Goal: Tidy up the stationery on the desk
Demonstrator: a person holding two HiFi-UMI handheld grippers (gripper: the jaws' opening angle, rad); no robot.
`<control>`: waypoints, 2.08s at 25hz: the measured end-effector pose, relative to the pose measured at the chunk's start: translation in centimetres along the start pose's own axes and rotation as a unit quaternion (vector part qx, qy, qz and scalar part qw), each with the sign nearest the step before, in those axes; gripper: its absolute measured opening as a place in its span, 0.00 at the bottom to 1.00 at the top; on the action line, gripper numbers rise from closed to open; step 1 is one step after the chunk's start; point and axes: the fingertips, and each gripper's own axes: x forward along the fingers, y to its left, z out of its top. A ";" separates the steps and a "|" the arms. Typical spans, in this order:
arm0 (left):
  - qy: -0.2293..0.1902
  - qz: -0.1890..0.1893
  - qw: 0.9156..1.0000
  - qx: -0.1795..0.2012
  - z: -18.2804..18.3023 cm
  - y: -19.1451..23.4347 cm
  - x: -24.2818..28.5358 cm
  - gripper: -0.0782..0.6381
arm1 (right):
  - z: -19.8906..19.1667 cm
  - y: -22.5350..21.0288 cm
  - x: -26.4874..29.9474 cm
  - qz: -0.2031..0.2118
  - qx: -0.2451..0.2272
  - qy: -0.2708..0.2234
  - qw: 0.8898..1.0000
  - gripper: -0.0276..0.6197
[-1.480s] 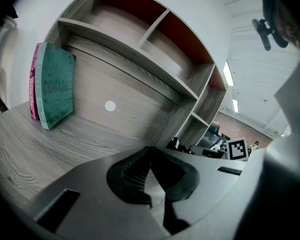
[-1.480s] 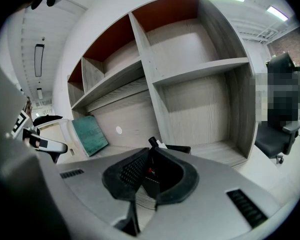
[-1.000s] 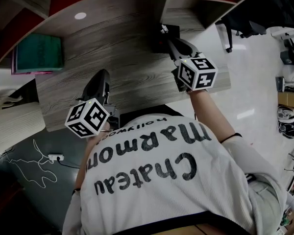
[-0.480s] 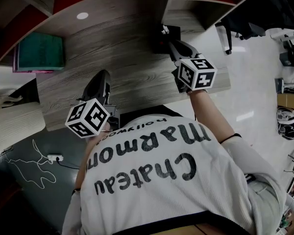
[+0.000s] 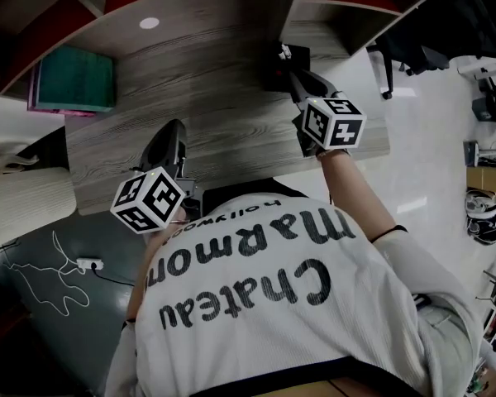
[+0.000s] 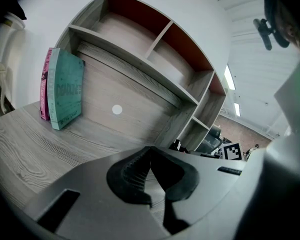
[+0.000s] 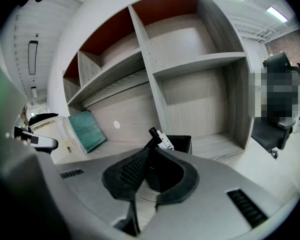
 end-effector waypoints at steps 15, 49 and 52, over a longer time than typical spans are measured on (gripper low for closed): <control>-0.009 0.004 1.000 -0.004 -0.1 -0.3 -1.1 0.13 | -0.7 0.1 0.1 0.009 -0.019 0.021 1.000 0.12; -0.061 0.055 0.997 -0.014 0.5 2.5 -9.3 0.13 | 0.8 0.0 -0.5 -0.018 -0.040 0.015 0.999 0.20; -0.060 0.044 0.997 -0.014 0.8 2.7 -9.9 0.13 | 1.2 0.7 -2.0 -0.027 -0.031 0.006 0.999 0.20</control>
